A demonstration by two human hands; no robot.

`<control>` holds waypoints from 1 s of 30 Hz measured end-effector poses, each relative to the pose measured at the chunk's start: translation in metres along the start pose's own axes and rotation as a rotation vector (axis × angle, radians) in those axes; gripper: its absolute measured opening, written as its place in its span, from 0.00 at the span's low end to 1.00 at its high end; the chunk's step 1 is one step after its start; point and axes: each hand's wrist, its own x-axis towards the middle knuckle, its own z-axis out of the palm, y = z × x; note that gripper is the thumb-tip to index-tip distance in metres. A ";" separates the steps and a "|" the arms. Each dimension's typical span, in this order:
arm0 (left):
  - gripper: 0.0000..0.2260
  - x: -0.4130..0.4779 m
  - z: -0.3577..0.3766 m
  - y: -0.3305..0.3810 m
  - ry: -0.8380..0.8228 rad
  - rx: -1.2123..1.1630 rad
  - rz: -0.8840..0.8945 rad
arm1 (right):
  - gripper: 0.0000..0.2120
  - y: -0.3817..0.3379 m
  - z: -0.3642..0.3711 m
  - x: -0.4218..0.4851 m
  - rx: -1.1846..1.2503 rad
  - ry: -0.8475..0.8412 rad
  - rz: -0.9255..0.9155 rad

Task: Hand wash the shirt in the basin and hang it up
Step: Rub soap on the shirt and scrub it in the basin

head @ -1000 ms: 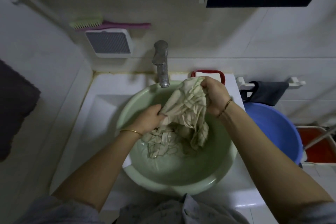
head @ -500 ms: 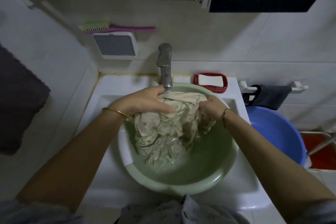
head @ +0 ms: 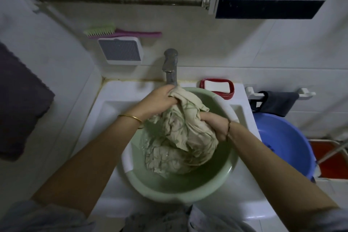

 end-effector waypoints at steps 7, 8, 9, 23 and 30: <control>0.07 -0.007 0.013 -0.032 0.161 -0.002 -0.299 | 0.18 0.003 -0.002 0.004 0.386 -0.088 -0.060; 0.04 -0.010 0.013 -0.042 0.184 -0.011 -0.384 | 0.18 0.004 -0.002 0.005 0.432 -0.100 -0.069; 0.07 -0.013 0.016 -0.047 0.103 0.036 -0.457 | 0.17 0.003 -0.001 0.006 0.481 -0.114 -0.078; 0.04 -0.034 0.043 -0.050 -0.038 -0.322 -0.232 | 0.18 -0.025 0.002 0.012 -0.847 0.600 0.119; 0.04 -0.040 0.044 -0.040 0.331 -0.090 0.036 | 0.29 0.019 0.017 0.014 -1.272 0.666 -0.201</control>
